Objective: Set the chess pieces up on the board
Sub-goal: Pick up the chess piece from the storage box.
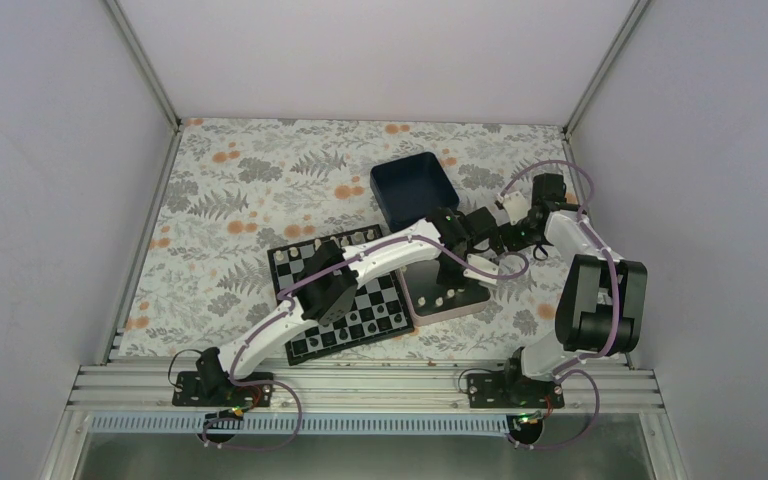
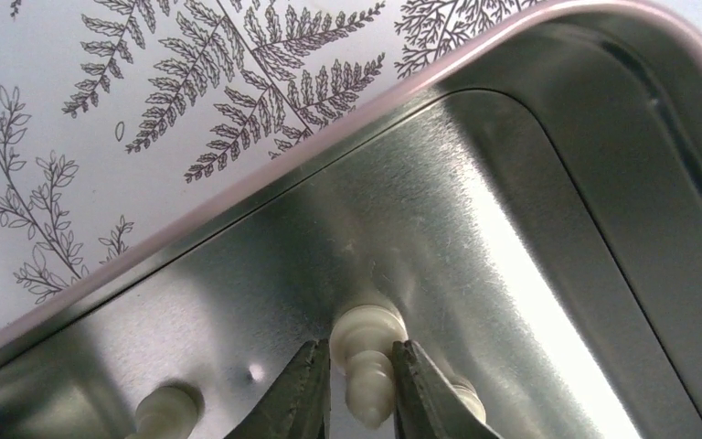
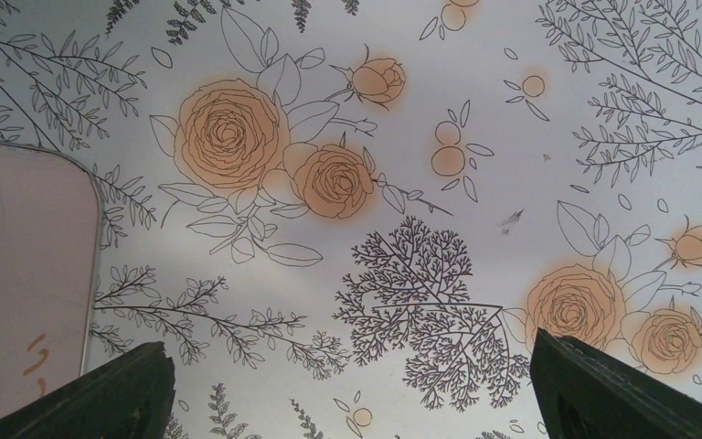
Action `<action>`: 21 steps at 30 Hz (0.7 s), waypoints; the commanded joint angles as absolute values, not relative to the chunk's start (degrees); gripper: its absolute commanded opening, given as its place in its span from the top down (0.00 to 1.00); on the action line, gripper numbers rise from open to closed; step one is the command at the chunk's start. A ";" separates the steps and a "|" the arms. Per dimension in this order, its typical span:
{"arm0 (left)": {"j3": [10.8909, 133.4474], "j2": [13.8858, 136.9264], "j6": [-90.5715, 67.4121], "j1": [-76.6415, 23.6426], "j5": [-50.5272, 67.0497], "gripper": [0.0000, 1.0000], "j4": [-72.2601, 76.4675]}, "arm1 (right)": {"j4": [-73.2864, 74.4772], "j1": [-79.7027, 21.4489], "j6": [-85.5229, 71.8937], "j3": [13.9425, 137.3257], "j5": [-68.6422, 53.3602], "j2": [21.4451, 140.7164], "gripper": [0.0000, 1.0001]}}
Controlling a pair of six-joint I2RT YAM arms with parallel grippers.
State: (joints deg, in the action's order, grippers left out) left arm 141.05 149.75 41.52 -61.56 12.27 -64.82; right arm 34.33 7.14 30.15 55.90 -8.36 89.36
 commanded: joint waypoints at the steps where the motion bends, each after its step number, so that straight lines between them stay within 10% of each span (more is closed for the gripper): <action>1: 141.17 150.31 41.72 -61.84 12.59 0.87 -64.32 | 34.05 6.77 30.41 56.18 -9.54 88.85 0.00; 21: 130.29 132.83 41.26 -57.02 6.29 0.92 -63.45 | 33.86 6.76 30.32 56.07 -8.69 89.29 0.00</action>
State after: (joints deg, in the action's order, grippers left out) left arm 135.94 143.09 41.52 -60.18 8.84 -64.60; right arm 34.33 7.14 30.15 55.90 -8.32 89.36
